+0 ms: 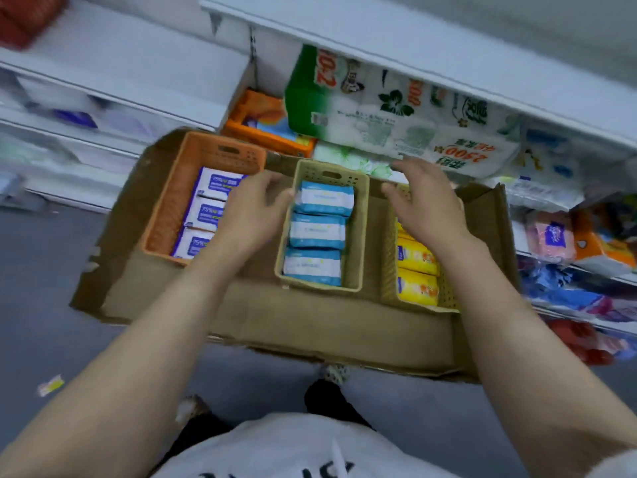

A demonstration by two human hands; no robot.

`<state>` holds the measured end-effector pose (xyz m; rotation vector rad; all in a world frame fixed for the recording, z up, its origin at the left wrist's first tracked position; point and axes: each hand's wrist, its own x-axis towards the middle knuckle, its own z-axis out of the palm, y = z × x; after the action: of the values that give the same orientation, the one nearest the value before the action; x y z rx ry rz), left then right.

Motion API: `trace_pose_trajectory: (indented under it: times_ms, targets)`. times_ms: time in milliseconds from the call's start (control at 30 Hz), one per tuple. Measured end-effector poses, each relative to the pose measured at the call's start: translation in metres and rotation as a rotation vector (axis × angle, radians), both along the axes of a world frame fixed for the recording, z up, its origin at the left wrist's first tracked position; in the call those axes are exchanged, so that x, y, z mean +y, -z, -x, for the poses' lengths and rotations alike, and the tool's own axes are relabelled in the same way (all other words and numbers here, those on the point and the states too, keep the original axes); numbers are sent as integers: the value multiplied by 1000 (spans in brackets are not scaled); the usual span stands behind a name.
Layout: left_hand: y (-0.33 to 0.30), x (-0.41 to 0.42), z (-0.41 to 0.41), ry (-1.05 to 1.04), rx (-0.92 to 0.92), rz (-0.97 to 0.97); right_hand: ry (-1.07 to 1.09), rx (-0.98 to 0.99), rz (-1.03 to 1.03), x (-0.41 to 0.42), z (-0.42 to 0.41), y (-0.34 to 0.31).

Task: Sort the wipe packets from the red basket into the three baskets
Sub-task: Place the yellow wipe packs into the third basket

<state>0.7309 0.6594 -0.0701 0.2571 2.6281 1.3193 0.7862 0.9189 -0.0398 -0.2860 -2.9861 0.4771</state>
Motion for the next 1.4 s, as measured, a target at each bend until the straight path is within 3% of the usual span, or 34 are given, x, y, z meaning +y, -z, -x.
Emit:
trace_pose_trajectory:
  times_ms: [200, 367, 533, 933, 1200, 1400]
  targets:
    - [-32, -206, -4, 37, 248, 281, -117, 72, 49, -177, 4, -15]
    - [-47, -336, 1, -72, 242, 391, -235, 101, 175, -314, 40, -14]
    - [-45, -417, 42, -140, 244, 381, -319, 106, 198, -406, 97, -21]
    - [-81, -564, 285, -51, 347, 469, -248, 132, 269, -555, 326, -32]
    - [-97, -630, 432, -69, 392, 404, -233, 177, 237, -622, 463, -70]
    - [-86, -647, 566, -12, 443, 319, -149, 158, 207, -654, 564, -61]
